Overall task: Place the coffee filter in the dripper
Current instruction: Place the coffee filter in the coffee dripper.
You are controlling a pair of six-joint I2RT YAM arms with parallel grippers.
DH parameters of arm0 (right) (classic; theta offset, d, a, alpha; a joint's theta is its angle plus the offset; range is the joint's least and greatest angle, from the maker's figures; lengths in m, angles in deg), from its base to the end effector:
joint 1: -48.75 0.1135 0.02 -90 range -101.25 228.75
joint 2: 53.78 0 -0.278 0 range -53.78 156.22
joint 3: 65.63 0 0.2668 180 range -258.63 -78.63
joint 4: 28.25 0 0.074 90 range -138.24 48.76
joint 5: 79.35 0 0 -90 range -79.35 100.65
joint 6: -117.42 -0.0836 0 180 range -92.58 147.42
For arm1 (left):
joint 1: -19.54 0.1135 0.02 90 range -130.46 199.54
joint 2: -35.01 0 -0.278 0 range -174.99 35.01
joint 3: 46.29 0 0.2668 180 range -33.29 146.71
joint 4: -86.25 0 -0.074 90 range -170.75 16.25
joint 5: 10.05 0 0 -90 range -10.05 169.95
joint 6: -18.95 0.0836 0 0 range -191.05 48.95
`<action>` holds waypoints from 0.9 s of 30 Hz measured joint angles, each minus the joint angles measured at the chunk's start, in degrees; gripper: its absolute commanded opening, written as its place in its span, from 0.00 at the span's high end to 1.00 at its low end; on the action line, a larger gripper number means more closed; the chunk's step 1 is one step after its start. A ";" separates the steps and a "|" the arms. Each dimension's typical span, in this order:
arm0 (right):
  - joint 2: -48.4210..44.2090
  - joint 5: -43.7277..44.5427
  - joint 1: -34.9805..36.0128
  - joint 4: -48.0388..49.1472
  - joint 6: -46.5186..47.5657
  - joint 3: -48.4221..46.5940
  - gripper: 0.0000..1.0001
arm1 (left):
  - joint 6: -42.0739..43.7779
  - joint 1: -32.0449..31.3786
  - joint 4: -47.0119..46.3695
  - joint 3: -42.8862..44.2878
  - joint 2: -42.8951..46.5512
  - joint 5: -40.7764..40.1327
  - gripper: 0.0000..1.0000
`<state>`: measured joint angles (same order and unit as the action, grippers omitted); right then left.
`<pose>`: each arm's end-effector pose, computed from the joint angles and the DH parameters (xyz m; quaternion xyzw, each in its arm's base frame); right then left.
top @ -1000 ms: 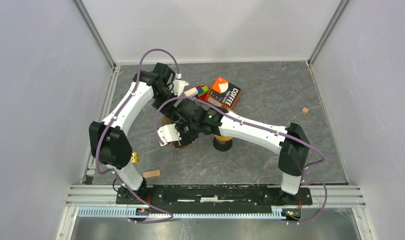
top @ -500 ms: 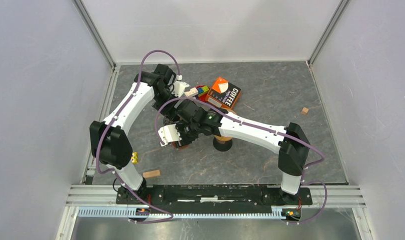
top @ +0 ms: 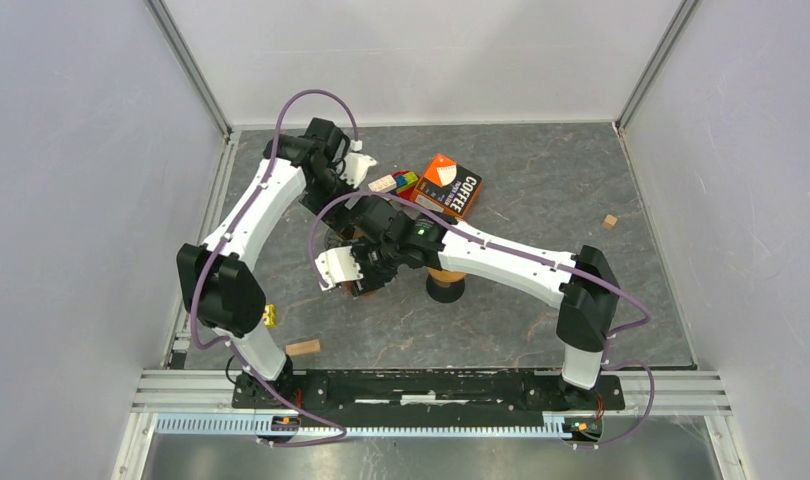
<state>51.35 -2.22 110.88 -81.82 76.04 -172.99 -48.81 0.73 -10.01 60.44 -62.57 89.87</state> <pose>0.1968 0.4121 0.2708 -0.7927 0.5023 0.1437 0.3142 0.3377 -0.1302 0.2808 0.3570 0.9205 -0.0816 0.1361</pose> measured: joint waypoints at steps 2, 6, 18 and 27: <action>0.00 0.00 0.00 -0.31 0.00 -0.04 0.40 | 0.44 0.09 0.70 1.31 0.00 -0.37 0.08; 0.00 0.00 0.00 -0.68 0.00 -0.04 0.40 | 1.27 0.09 1.66 2.36 0.00 -0.79 0.07; 0.00 -0.35 -0.39 -1.60 -0.90 -1.31 0.33 | 3.32 0.09 5.42 5.88 0.00 -1.14 0.03; -0.07 -1.36 -0.81 -1.99 -2.01 -2.97 0.29 | 4.66 0.09 7.08 8.02 0.00 -2.58 0.02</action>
<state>51.28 -3.57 110.07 -83.81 74.03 -175.97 -44.16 0.82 -2.93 68.46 -62.57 87.29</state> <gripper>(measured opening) 0.698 0.972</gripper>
